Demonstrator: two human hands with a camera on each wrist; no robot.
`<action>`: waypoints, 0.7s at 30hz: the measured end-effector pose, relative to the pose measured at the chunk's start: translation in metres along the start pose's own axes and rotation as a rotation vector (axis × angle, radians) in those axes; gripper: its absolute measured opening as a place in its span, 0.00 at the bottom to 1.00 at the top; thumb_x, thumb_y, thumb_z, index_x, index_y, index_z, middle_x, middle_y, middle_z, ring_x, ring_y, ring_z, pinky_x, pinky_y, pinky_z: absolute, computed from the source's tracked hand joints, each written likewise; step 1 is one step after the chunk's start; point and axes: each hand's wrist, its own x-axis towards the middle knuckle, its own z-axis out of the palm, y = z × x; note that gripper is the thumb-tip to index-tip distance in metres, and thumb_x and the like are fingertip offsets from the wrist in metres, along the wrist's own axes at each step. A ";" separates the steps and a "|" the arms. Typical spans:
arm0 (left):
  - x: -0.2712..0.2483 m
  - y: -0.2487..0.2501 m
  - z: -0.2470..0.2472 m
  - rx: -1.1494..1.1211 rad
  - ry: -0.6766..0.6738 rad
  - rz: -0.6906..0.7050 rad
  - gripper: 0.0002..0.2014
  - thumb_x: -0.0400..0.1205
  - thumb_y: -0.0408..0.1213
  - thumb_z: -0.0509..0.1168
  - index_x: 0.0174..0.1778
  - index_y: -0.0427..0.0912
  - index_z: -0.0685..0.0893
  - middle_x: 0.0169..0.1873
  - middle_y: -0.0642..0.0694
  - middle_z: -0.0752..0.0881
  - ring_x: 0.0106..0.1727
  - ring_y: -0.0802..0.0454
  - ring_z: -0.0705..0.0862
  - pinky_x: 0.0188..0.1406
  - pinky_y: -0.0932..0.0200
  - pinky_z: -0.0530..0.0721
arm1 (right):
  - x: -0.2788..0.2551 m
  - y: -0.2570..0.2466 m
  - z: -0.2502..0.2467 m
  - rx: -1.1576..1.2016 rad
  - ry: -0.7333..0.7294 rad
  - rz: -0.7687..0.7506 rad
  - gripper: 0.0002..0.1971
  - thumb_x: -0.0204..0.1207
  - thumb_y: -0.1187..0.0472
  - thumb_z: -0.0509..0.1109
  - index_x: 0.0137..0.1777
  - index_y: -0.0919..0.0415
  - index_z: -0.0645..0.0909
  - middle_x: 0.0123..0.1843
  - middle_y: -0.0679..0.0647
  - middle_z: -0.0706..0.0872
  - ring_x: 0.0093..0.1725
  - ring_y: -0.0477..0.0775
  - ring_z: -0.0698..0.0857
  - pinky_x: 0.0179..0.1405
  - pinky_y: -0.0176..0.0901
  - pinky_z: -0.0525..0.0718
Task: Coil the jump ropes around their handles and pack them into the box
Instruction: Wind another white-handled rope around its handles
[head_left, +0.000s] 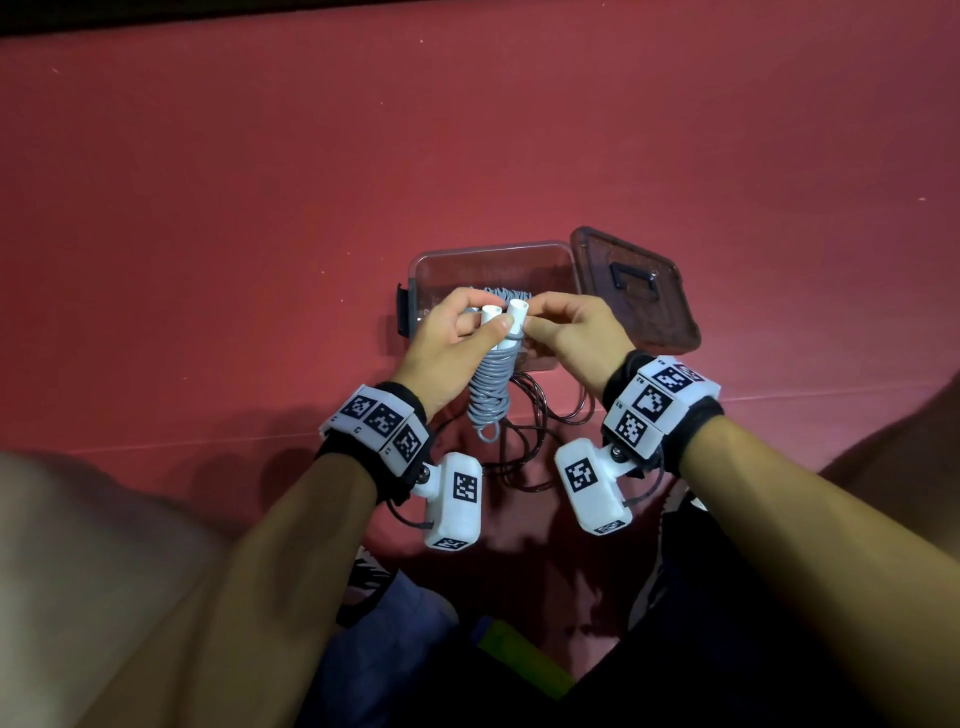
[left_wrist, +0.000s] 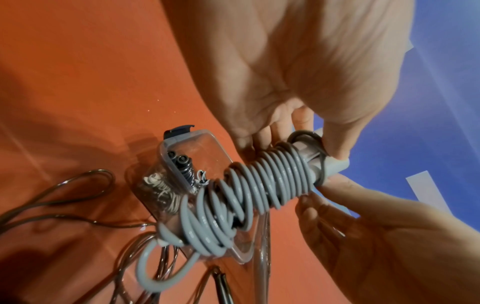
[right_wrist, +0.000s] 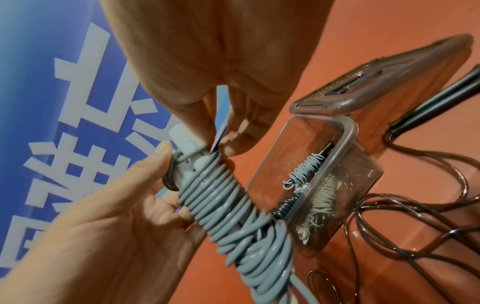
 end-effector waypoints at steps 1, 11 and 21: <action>-0.001 0.000 0.000 0.004 -0.001 0.009 0.09 0.82 0.40 0.71 0.57 0.45 0.84 0.50 0.40 0.93 0.49 0.50 0.91 0.55 0.53 0.88 | 0.001 0.002 -0.001 -0.033 0.004 -0.015 0.09 0.81 0.72 0.68 0.44 0.60 0.87 0.36 0.58 0.86 0.34 0.54 0.83 0.41 0.52 0.87; 0.004 0.007 0.000 -0.110 0.147 0.023 0.05 0.84 0.38 0.70 0.53 0.43 0.86 0.47 0.36 0.91 0.49 0.43 0.89 0.55 0.44 0.87 | 0.001 0.017 0.003 -0.076 -0.143 0.087 0.08 0.76 0.70 0.75 0.53 0.62 0.85 0.44 0.56 0.89 0.42 0.52 0.88 0.45 0.40 0.85; 0.000 0.010 0.001 -0.251 0.076 -0.093 0.11 0.89 0.34 0.64 0.66 0.36 0.83 0.56 0.36 0.90 0.59 0.42 0.90 0.60 0.48 0.89 | 0.007 0.028 0.000 -0.122 -0.128 0.018 0.15 0.69 0.56 0.81 0.55 0.55 0.90 0.48 0.52 0.94 0.51 0.55 0.93 0.63 0.60 0.87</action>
